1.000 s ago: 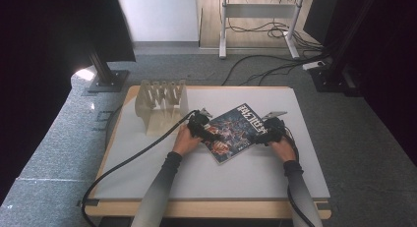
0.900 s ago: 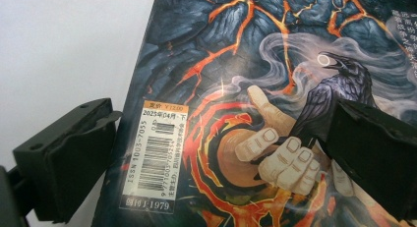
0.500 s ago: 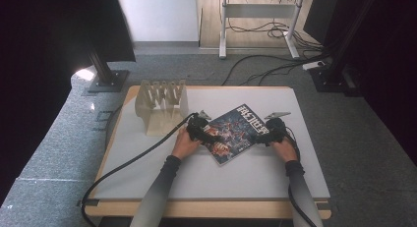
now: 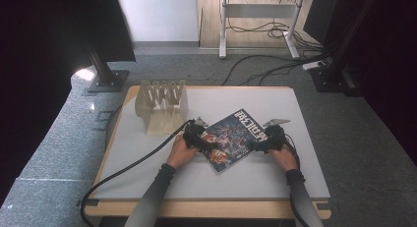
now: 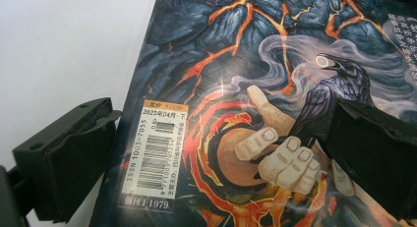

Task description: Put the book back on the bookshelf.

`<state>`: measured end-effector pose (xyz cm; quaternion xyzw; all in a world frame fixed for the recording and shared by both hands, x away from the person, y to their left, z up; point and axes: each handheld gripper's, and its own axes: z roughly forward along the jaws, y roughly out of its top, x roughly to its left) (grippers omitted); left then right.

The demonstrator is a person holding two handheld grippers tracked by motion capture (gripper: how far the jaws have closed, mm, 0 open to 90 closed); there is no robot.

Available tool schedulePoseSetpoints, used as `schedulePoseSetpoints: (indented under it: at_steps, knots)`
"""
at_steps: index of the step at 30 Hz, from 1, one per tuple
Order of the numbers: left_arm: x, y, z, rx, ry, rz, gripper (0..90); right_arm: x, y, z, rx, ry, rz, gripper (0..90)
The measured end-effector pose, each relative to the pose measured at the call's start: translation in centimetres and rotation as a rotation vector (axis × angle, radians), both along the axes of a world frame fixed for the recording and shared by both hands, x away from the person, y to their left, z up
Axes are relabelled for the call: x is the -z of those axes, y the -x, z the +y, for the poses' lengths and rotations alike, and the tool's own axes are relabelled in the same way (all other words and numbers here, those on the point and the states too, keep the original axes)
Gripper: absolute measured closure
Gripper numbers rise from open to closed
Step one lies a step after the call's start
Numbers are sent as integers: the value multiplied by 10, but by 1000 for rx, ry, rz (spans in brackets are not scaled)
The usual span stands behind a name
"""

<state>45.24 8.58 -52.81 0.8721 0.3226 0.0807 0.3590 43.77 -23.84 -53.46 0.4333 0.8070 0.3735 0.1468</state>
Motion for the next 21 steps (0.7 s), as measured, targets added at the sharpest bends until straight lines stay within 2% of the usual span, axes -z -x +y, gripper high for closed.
schedulePoseSetpoints:
  at_steps: [9, 11, 21]
  knots:
    - [0, 21, 9, -6, -3, 1, 0, -1, 20, 12, -11, 8, 4, 0]
    - [0, 29, 14, -9, -4, 3, 0, -1, 24, 14, -17, 9, 8, 0]
    - [-1, 58, 31, 2, -7, 5, 0, -1, 51, 30, -40, 11, -12, 0]
